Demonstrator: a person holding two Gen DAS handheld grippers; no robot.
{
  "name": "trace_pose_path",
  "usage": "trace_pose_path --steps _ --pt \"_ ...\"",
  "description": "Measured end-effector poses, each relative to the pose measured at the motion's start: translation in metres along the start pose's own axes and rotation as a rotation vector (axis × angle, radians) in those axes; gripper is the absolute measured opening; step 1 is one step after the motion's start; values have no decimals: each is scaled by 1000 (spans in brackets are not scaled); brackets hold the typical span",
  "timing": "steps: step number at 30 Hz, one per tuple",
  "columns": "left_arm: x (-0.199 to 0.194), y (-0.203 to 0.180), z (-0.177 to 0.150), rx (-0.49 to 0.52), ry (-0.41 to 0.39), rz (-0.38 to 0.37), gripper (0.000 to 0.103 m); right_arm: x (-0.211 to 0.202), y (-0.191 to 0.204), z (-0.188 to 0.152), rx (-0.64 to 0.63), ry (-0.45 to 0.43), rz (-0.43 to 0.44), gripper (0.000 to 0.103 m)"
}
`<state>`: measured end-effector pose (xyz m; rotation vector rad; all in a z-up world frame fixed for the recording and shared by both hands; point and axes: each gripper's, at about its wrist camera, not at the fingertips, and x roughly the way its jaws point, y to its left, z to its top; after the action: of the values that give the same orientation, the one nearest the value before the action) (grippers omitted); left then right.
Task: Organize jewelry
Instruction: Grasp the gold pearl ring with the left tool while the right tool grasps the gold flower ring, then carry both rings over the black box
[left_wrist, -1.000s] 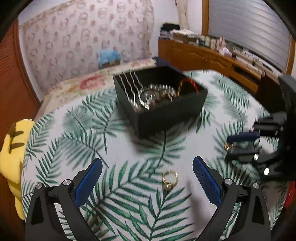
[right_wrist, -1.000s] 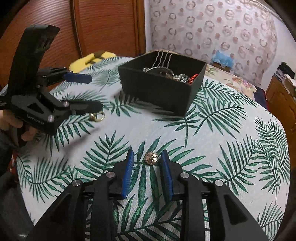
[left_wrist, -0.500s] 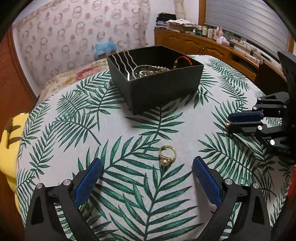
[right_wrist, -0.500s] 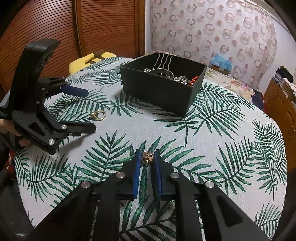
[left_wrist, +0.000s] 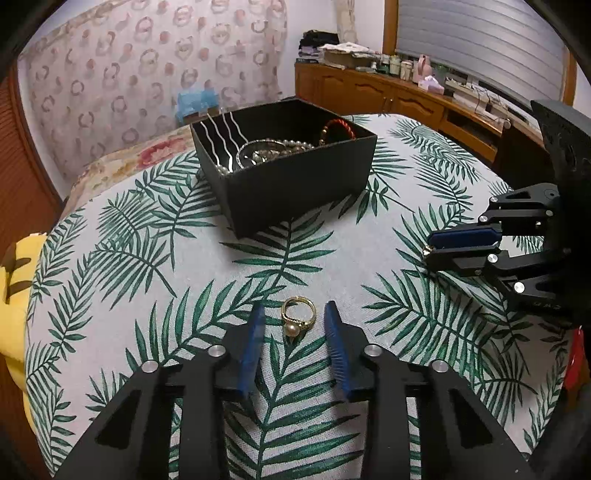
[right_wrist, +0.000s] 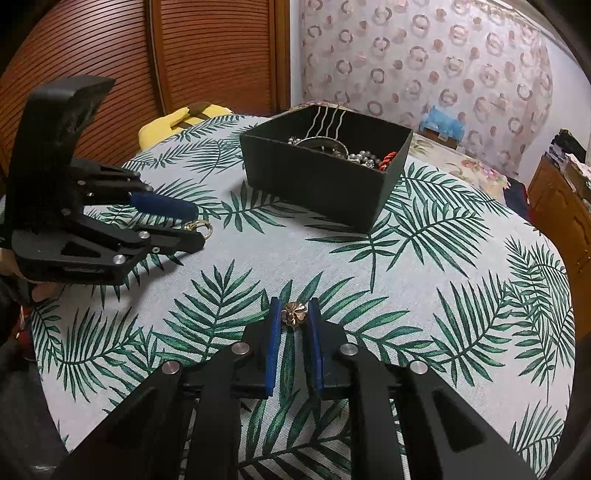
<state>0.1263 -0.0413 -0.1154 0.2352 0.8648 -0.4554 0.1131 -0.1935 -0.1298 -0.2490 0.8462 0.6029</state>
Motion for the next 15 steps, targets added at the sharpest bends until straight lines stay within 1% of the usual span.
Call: trace_pose_path --steps 2,4,8,15 --pt "-1 0 0 0 -3 -4 18 0 0 0 0 -1 -1 16" --pt "-3 0 0 0 -5 -6 18 0 0 -1 0 -1 2 16" --pt "-12 -2 1 -4 -37 0 18 -2 2 2 -2 -12 2 16" --pt "-23 1 19 -23 -89 9 18 -17 1 20 -16 -60 -6 16"
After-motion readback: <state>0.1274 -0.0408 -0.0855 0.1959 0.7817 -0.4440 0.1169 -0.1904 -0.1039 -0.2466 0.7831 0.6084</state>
